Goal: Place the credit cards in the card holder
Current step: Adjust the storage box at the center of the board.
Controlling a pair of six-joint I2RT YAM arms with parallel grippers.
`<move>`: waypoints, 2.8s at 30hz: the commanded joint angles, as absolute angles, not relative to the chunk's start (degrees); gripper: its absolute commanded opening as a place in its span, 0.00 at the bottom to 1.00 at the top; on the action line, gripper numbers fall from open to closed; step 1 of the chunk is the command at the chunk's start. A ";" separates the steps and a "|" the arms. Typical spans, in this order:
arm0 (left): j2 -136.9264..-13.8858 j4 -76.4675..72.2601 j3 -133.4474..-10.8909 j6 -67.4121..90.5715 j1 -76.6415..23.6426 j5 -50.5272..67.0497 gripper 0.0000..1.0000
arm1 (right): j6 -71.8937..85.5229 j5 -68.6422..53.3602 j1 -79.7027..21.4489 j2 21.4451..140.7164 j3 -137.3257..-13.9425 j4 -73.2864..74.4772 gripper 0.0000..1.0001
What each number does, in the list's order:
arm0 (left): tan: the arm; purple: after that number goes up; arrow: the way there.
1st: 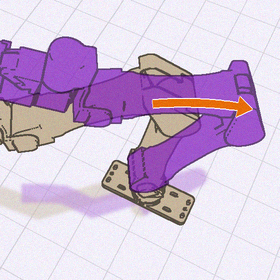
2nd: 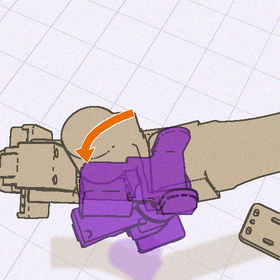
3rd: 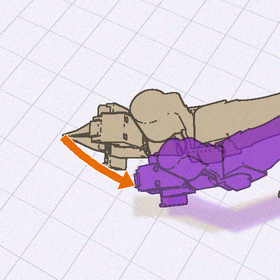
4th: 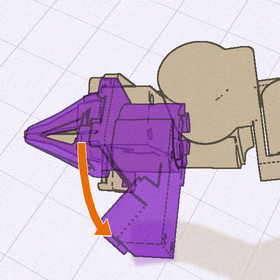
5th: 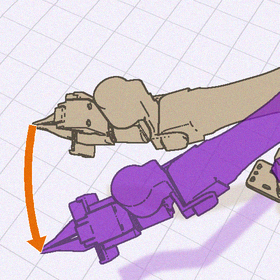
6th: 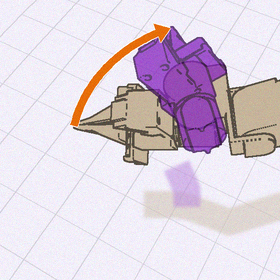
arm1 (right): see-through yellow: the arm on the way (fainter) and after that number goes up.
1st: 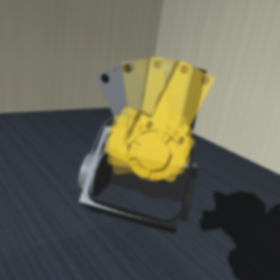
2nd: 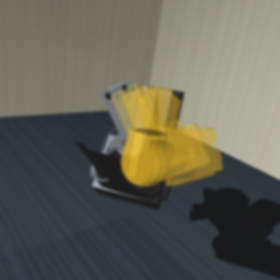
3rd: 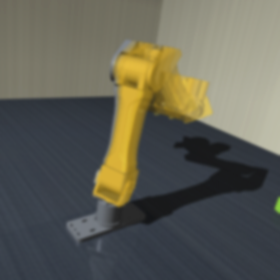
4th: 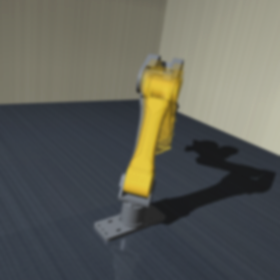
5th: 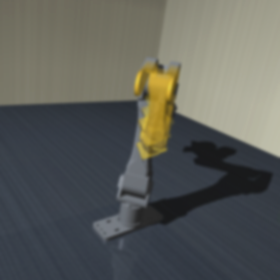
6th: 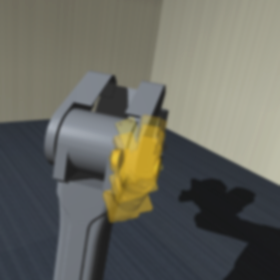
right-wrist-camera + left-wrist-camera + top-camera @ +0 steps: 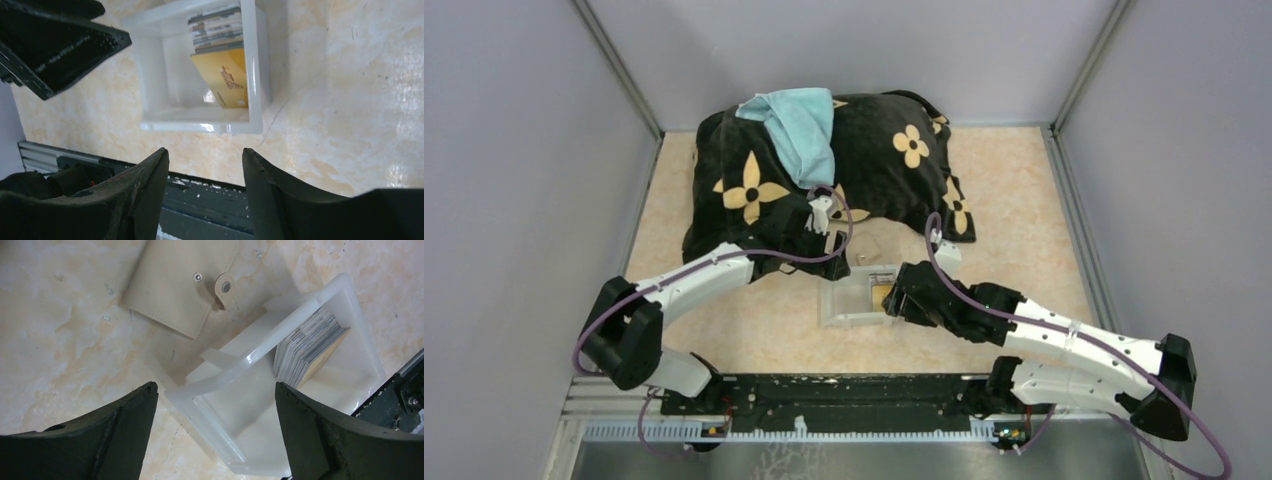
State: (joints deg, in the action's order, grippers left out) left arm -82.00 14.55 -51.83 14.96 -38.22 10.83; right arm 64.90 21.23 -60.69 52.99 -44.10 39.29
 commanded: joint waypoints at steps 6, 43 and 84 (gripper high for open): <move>-86.84 12.74 -54.81 10.44 -39.64 11.46 0.90 | 74.99 25.06 -65.44 56.27 -43.36 42.01 0.60; -89.26 10.90 -53.08 13.60 -44.22 16.54 0.41 | 80.88 29.58 -59.53 68.39 -42.53 36.97 0.45; -92.66 16.57 -70.85 25.37 -52.87 -8.70 0.83 | 40.42 24.47 -24.63 85.36 -59.88 25.02 0.38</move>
State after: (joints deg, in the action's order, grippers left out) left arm -98.21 16.12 -72.71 23.40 -53.58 -0.32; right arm 44.31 24.53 -25.87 84.38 -55.86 28.21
